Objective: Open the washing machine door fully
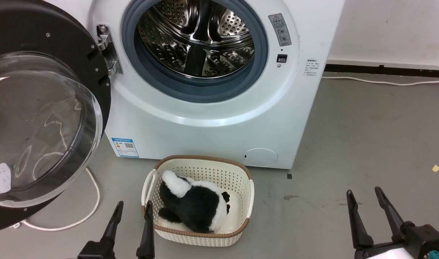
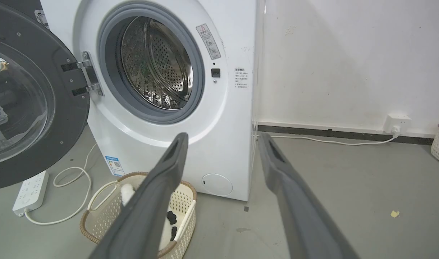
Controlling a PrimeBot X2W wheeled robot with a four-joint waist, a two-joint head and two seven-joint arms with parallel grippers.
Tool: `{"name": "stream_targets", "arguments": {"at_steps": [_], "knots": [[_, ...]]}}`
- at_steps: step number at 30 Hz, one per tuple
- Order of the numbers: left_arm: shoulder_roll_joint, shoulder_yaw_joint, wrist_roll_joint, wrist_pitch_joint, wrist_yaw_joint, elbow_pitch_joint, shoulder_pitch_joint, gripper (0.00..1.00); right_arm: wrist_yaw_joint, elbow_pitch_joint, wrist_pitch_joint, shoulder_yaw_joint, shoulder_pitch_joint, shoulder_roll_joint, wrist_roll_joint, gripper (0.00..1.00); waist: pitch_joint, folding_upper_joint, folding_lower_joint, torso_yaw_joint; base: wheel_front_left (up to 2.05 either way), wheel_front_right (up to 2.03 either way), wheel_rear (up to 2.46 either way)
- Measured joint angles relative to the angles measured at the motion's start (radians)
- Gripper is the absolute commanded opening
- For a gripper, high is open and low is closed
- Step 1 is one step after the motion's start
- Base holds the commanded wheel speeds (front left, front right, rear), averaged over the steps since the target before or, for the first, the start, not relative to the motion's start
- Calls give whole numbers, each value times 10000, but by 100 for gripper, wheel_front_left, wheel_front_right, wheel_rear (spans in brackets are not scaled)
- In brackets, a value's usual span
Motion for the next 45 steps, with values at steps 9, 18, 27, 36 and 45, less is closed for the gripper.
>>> {"name": "stream_targets", "arguments": {"at_steps": [9,18,27,36,45], "knots": [[-4,-102,466,0,211,94,24,100,0,29,-2,12,11,0,94,100,-44,0,0,22,0,0,0],[-6,-217,466,10,167,146,23,0,-2,56,2,88,2,-2,244,0,-68,0,0,61,0,0,0],[-6,-188,476,178,165,132,15,0,-2,46,176,119,-7,-4,224,0,-65,0,0,45,0,0,0],[-10,-86,554,362,157,123,-25,0,-2,23,353,138,-21,-4,134,0,-62,0,0,29,0,0,0],[-13,0,644,543,153,113,-81,0,-2,-4,529,157,-28,-4,63,0,-58,0,1,13,0,0,0]]}}
